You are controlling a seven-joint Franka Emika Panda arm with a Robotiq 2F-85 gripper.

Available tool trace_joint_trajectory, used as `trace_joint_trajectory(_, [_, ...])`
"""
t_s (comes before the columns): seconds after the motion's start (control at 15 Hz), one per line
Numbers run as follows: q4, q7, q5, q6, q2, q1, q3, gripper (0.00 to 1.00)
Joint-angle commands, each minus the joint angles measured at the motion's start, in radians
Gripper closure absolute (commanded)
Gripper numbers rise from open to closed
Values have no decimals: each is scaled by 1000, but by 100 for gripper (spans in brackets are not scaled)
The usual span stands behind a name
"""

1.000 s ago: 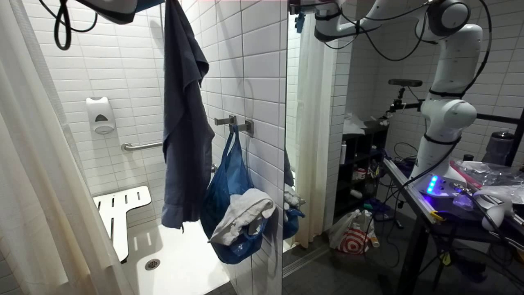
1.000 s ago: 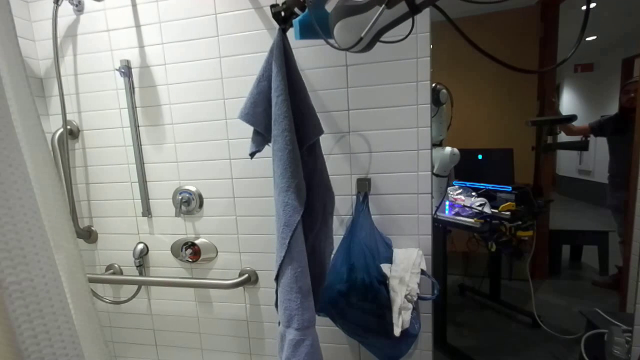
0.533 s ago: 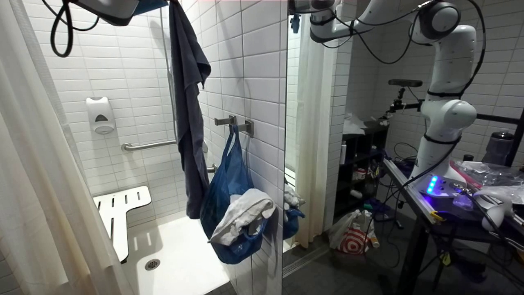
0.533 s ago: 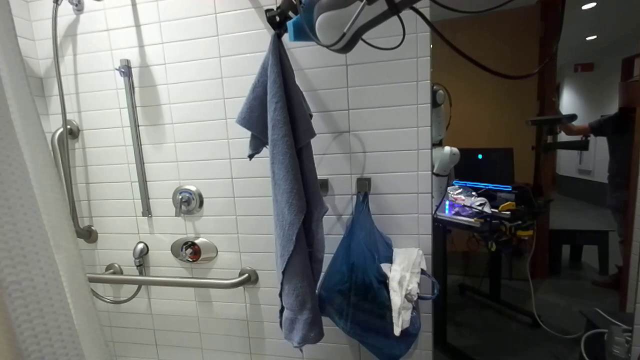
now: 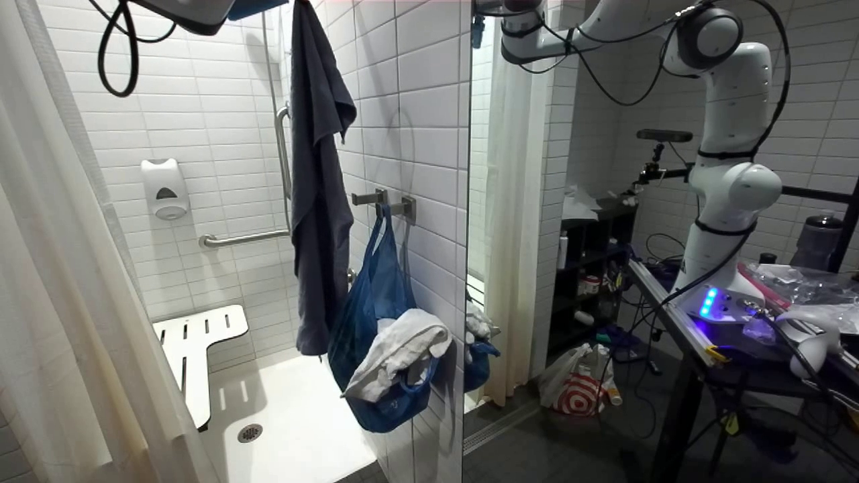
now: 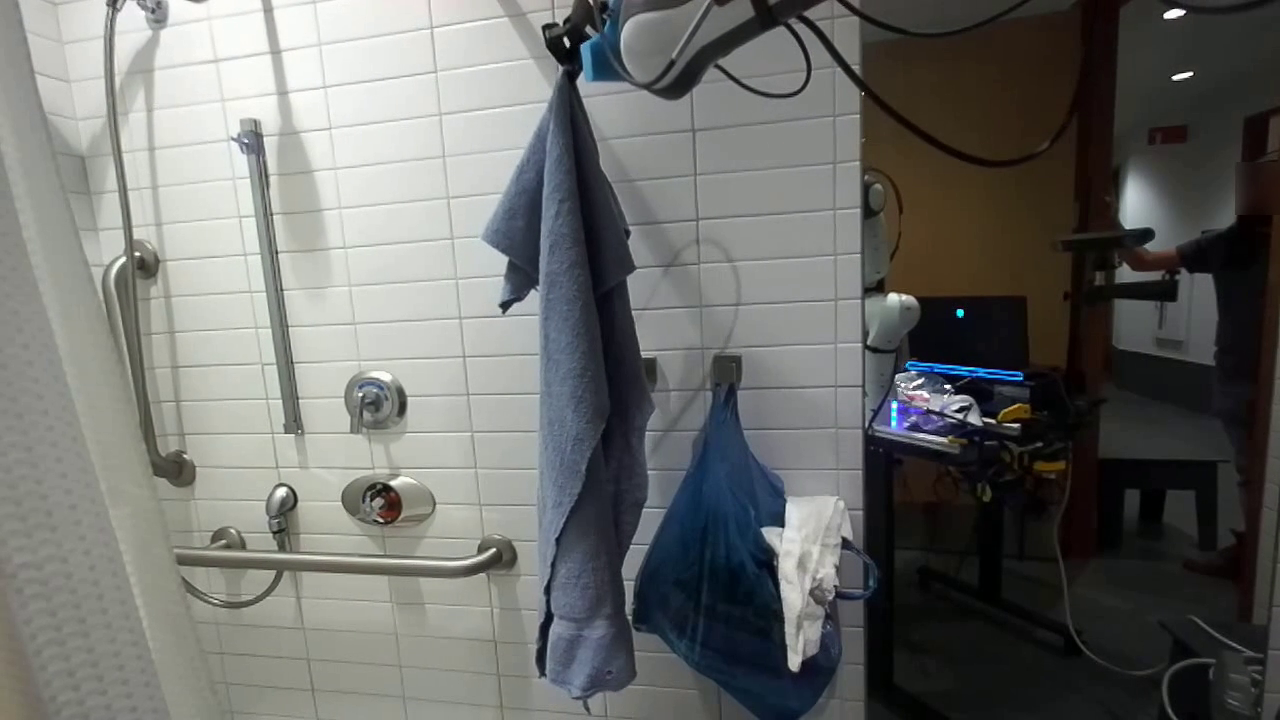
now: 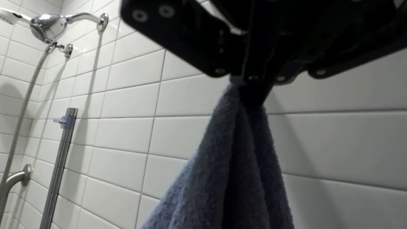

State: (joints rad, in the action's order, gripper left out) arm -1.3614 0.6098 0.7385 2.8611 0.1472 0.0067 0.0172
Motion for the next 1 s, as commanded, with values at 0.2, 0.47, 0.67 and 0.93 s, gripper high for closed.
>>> trace_joint_trajectory(0.2, [83, -46, -56, -24, 53, -41, -1, 100])
trace_joint_trajectory(0.47, [93, -47, -57, -25, 66, -61, 1, 100])
trace_joint_trajectory(0.67, [90, -44, -49, -21, 64, -68, 1, 100])
trace_joint_trajectory(0.93, [89, -40, -39, -13, 61, -68, 0, 100])
